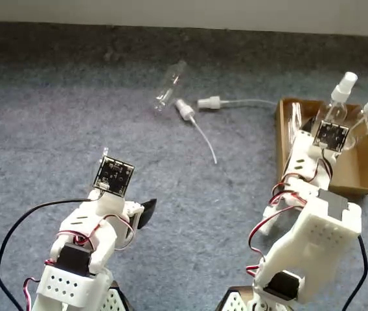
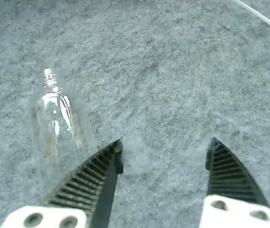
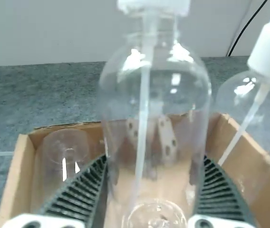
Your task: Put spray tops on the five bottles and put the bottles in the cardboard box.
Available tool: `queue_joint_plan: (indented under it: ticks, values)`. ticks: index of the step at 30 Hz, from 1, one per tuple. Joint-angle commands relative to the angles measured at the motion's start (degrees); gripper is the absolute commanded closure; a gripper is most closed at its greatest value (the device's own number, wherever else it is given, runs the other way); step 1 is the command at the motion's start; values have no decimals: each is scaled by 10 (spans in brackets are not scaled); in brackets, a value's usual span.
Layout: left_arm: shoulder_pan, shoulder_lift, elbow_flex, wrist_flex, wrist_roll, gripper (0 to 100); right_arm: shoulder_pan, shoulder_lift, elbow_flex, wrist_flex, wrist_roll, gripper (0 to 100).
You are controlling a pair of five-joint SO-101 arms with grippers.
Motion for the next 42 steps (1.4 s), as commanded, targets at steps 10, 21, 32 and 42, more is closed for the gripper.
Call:
queue_joint_plan:
  ticks: [10,21,32,42]
  values:
    - [0,-5,17,-41,-5,755,-10,113,-120,-7,-2,810]
    - [0,-5,29,-51,-5,755,-7,144,-129,-7,-2,810]
    - [0,-5,37,-52,-5,755,-7,144,-124,-7,-2,810]
    - [0,-5,50,-72,-5,755,-11,140,-98,32,21,810]
